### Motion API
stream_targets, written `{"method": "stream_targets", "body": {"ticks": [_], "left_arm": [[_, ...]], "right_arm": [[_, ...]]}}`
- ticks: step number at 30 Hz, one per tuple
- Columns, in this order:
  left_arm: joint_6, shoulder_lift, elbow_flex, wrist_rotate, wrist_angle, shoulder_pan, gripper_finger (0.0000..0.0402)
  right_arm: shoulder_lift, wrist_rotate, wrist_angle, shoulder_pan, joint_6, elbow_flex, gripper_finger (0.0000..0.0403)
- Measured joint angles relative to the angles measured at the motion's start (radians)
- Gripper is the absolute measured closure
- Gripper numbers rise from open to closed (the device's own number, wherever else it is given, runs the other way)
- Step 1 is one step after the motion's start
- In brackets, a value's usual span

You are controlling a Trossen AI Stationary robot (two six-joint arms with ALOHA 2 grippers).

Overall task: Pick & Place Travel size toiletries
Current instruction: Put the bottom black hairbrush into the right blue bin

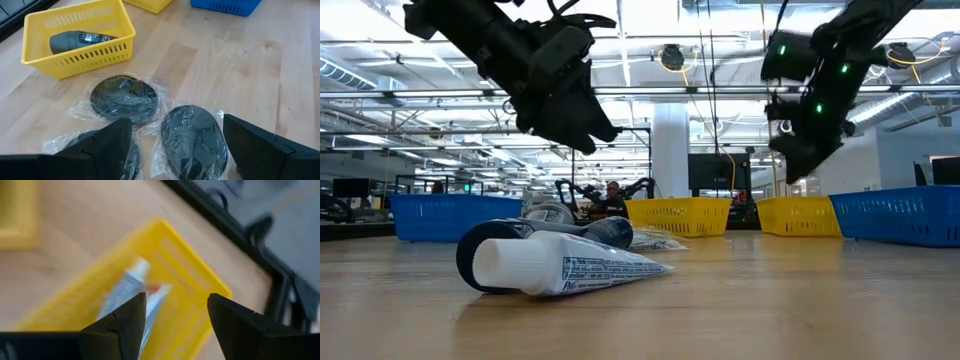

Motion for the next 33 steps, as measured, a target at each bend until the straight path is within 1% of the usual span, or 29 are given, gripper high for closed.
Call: {"method": "stream_targets", "body": {"ticks": [2,5,8,11,13,14,15,17,19,22,24,27,29,31,33], "left_arm": [[0.019,-0.015,0.000,0.011,-0.024,-0.003,0.0092],[0.023,-0.050,0.000,0.014,-0.105,-0.022,0.0092],[-0.007,-0.085,0.000,0.017,-0.230,-0.061,0.0092],[-0.085,-0.102,0.000,0.026,-0.349,-0.113,0.0092],[-0.145,-0.097,0.000,0.038,-0.405,-0.148,0.0092],[-0.173,-0.087,0.000,0.040,-0.422,-0.163,0.0092],[-0.198,-0.074,0.000,0.043,-0.418,-0.176,0.0092],[-0.251,-0.042,0.000,0.069,-0.388,-0.196,0.0092],[-0.298,-0.012,-0.001,0.097,-0.349,-0.206,0.0092],[-0.342,0.031,-0.001,0.142,-0.293,-0.206,0.0092],[-0.349,0.054,-0.001,0.131,-0.277,-0.212,0.0092],[-0.347,0.063,-0.001,0.085,-0.283,-0.233,0.0092],[-0.342,0.065,0.000,0.065,-0.274,-0.235,0.0092],[-0.339,0.066,-0.001,0.040,-0.286,-0.240,0.0092],[-0.334,0.064,-0.001,0.033,-0.281,-0.243,0.0092]], "right_arm": [[-0.036,-0.022,0.048,0.055,-0.037,-0.001,0.0193],[-0.069,-0.091,0.238,0.157,-0.128,-0.044,0.0194],[-0.063,-0.235,0.554,0.257,-0.269,-0.146,0.0197],[-0.020,-0.380,0.912,0.344,-0.408,-0.270,0.0199],[0.019,-0.417,1.124,0.390,-0.488,-0.346,0.0199],[0.047,-0.417,1.225,0.409,-0.523,-0.372,0.0199],[0.072,-0.416,1.308,0.425,-0.554,-0.394,0.0199],[0.116,-0.416,1.412,0.449,-0.603,-0.415,0.0199],[0.154,-0.417,1.455,0.468,-0.637,-0.410,0.0199],[0.204,-0.419,1.445,0.489,-0.662,-0.385,0.0200],[0.238,-0.427,1.445,0.497,-0.655,-0.369,0.0199],[0.297,-0.473,1.428,0.495,-0.616,-0.327,0.0199],[0.333,-0.472,1.371,0.490,-0.589,-0.280,0.0199],[0.369,-0.475,1.263,0.485,-0.582,-0.216,0.0195],[0.410,-0.500,1.146,0.480,-0.584,-0.143,0.0185]]}}
